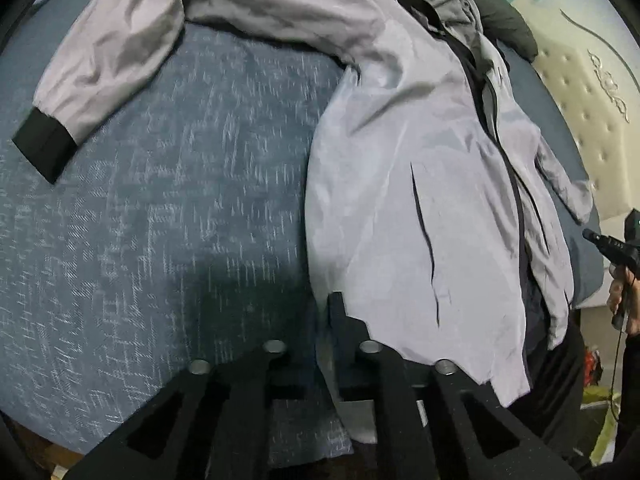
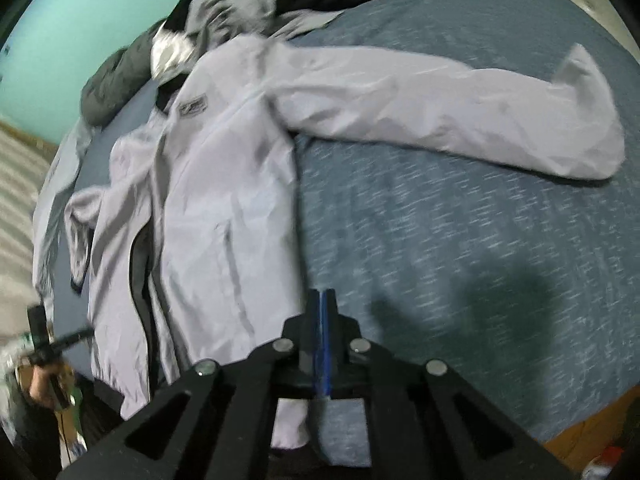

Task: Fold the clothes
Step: 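Grasp the black-cuffed sleeve with the right tool and stretch it out straight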

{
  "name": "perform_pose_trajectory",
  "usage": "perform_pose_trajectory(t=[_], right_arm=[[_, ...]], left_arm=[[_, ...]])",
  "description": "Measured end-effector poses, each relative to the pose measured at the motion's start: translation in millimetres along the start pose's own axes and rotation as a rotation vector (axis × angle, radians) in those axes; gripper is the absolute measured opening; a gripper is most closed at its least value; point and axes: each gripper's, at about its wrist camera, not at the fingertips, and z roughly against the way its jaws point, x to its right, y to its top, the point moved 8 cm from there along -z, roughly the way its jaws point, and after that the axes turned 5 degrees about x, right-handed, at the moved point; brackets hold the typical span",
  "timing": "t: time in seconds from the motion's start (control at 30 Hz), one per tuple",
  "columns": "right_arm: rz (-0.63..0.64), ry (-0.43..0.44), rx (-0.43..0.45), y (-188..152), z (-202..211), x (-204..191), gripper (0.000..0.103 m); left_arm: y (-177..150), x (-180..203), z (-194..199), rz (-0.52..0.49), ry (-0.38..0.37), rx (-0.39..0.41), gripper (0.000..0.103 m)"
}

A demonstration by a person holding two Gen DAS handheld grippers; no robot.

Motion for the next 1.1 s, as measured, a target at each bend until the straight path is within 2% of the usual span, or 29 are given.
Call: perform_pose_trajectory(t=[0.07,0.13,0.27,0.37,0.43,0.57,0.63,0.7,0.8,0.93,1.0,1.07,1.1], right_arm=[[-0.023,-0.028,0.033,12,7,20,0.007],[-0.067,-0.049,0.088,28,19,45,0.017],[-0.212,-0.105,0.24,64,53,108,0.045],[-0.325,-0.154,0.336,86,77,161,0.046],[-0.39,-0.193,0.37,96,87,194,0.047],[-0.504,-0.239,0.376,106,88,249,0.048],[-0.546,-0.264,0.37,107,81,271,0.051],[-0.575,-0.263,0.366,106,73,282,0.056],[-0.623,-0.202,0.347,106,54,294,0.06],[-0.641,-0.134,0.326,109,26,292,0.064],[-0.624,-0.145,0.329,113,19,287,0.064],[-0.595,-0.165,0.329,117,13,280,0.063],[-0.568,-0.169,0.33,120,12,274,0.051]], left_arm=[[11,3,6,0.0,0.0,0.029,0.029],[24,6,12,-0.003,0.0,0.062,0.038],[57,10,32,-0.021,0.01,0.143,0.04],[76,15,44,-0.029,0.028,0.197,0.043],[89,20,46,-0.039,0.043,0.23,0.046],[108,28,38,-0.045,0.053,0.253,0.048],[114,31,32,-0.043,0.052,0.247,0.048],[117,34,23,-0.043,0.051,0.237,0.048],[119,36,14,-0.038,0.05,0.224,0.048],[120,41,1,-0.033,0.049,0.209,0.048],[121,43,-2,-0.037,0.054,0.207,0.048],[122,44,-4,-0.037,0.056,0.205,0.048],[122,44,-4,-0.036,0.057,0.205,0.048]])
